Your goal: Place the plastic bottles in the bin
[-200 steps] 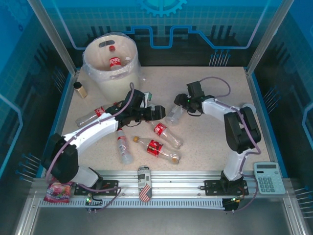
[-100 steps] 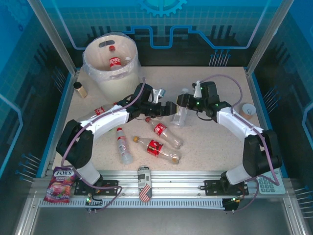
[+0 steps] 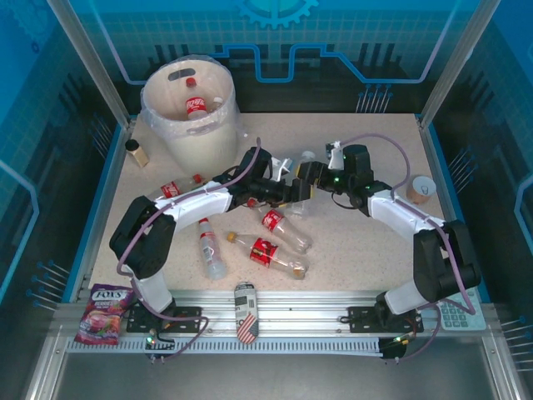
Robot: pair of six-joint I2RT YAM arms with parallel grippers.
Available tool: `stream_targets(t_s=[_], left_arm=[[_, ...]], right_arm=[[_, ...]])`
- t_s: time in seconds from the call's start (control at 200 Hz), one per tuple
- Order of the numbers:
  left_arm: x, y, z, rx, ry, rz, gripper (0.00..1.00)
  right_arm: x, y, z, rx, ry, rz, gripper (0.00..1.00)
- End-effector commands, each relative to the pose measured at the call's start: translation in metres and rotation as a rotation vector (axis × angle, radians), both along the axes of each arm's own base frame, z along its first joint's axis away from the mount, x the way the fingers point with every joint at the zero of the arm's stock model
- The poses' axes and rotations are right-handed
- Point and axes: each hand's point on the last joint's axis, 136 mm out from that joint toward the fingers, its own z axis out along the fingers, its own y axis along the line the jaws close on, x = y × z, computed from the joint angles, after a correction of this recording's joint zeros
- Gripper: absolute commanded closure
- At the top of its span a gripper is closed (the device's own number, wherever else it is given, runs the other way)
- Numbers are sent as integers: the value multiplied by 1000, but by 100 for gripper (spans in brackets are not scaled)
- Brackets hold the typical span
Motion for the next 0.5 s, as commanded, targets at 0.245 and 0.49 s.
stream_targets(t_s=[0.245,0.49], left_arm=[[-1,-9,5,-22,-16,-28,37],[-1,-7,1,-9,-14,-24,37]], right_arm=[[3,12,16,47,-45,33,38],[9,7,22,35,-48,-8,19]])
